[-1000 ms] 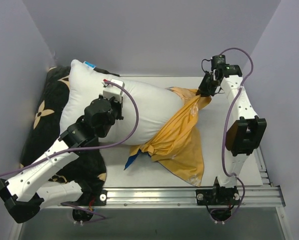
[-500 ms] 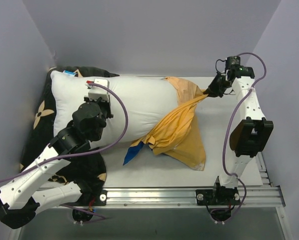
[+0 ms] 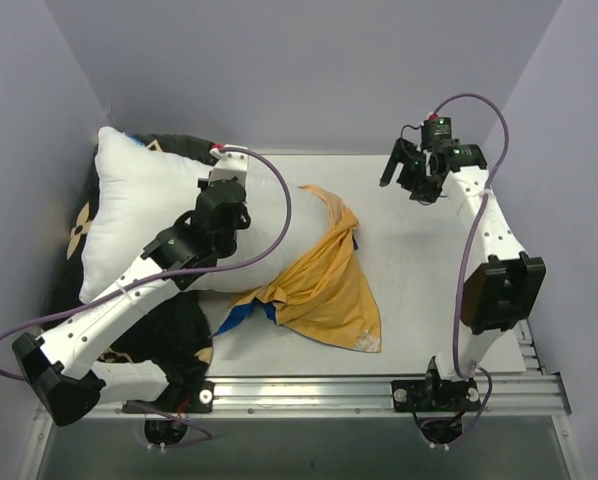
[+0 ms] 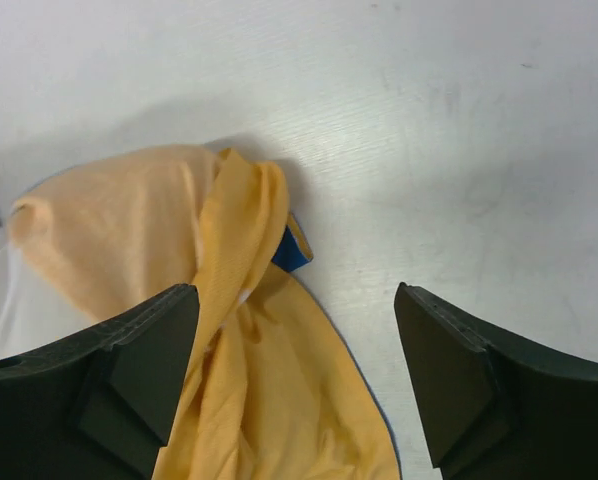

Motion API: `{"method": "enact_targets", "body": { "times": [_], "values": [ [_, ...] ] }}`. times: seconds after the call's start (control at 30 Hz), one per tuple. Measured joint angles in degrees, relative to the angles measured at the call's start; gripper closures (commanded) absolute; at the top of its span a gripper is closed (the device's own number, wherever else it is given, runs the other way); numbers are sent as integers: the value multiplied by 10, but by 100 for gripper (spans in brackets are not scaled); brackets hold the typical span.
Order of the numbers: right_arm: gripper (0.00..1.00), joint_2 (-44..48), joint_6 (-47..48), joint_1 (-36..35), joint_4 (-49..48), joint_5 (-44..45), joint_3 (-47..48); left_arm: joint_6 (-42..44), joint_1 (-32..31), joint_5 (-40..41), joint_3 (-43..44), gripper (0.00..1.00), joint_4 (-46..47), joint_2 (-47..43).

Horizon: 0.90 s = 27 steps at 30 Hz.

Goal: Remove the pillowcase from the pillow

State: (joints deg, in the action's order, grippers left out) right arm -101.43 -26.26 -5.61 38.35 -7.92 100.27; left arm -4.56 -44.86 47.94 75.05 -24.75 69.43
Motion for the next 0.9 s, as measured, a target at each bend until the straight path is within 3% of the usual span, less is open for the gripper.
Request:
{"method": "enact_targets", "body": {
  "times": [0.17,0.4,0.53,0.67,0.77,0.8,0.83,0.87,0.9],
  "values": [
    [13,129,10,-81,-34,22,-111,-13,11,15,11,100,-7,41],
    [9,343,-18,-242,-108,53,-381,-28,11,8,39,100,-9,72],
    [9,360,-51,-306,-150,63,-484,-29,11,3,46,100,-12,75],
    [11,295,-72,-345,-205,72,-497,-34,12,-6,57,100,-18,79],
    [31,262,-82,-351,-250,86,-502,-36,13,-13,68,100,-22,84],
    [53,258,-85,-349,-264,88,-507,-37,15,-18,69,100,-23,84],
    [66,258,-87,-345,-277,90,-515,-38,18,-25,71,100,-26,84],
    [86,259,-93,-339,-289,89,-523,-40,21,-34,75,100,-29,84],
    [93,260,-97,-330,-299,89,-530,-42,28,-48,79,100,-34,84]
  ]
}}
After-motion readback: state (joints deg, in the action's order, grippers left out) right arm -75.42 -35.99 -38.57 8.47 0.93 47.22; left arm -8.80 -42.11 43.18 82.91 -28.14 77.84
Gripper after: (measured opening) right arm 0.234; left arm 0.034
